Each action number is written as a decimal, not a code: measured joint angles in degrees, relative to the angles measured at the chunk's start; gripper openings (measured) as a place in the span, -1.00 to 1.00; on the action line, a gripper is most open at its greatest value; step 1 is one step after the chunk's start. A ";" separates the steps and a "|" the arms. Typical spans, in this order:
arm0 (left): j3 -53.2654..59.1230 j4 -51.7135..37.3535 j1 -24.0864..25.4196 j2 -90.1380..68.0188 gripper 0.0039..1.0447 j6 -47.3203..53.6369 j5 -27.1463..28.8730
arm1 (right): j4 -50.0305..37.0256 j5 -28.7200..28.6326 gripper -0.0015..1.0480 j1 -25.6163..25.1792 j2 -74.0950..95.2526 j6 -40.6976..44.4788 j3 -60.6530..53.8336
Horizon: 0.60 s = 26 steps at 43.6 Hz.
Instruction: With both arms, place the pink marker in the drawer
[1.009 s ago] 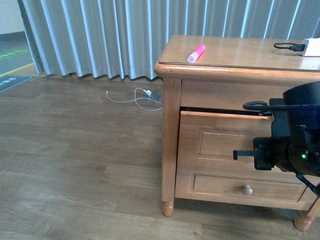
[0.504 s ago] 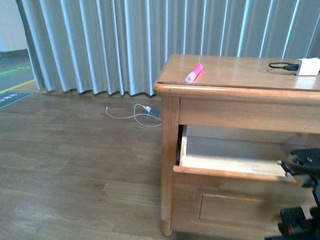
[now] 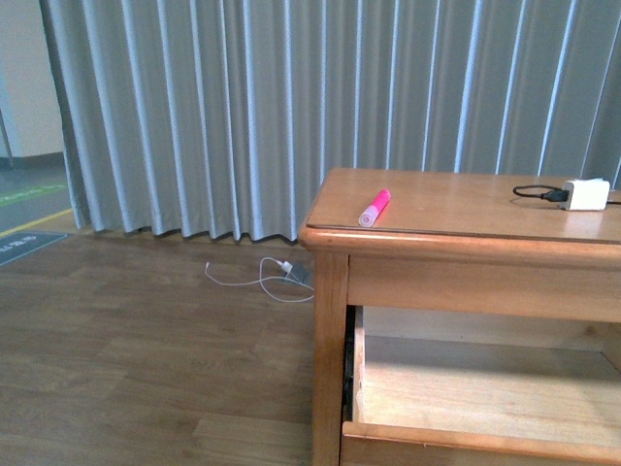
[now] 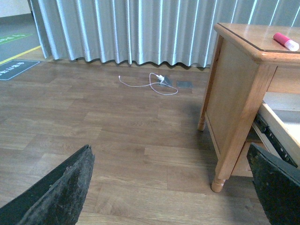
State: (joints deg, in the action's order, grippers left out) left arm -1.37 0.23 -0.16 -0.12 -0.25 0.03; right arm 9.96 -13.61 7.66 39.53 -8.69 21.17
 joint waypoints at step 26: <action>0.00 0.00 0.00 0.02 0.89 0.00 0.02 | -19.26 13.27 0.33 -7.98 -19.02 6.12 -11.45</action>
State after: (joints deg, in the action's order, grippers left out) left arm -1.37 0.23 -0.16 -0.10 -0.25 0.05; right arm -9.30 -0.34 -0.32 20.51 -2.57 9.72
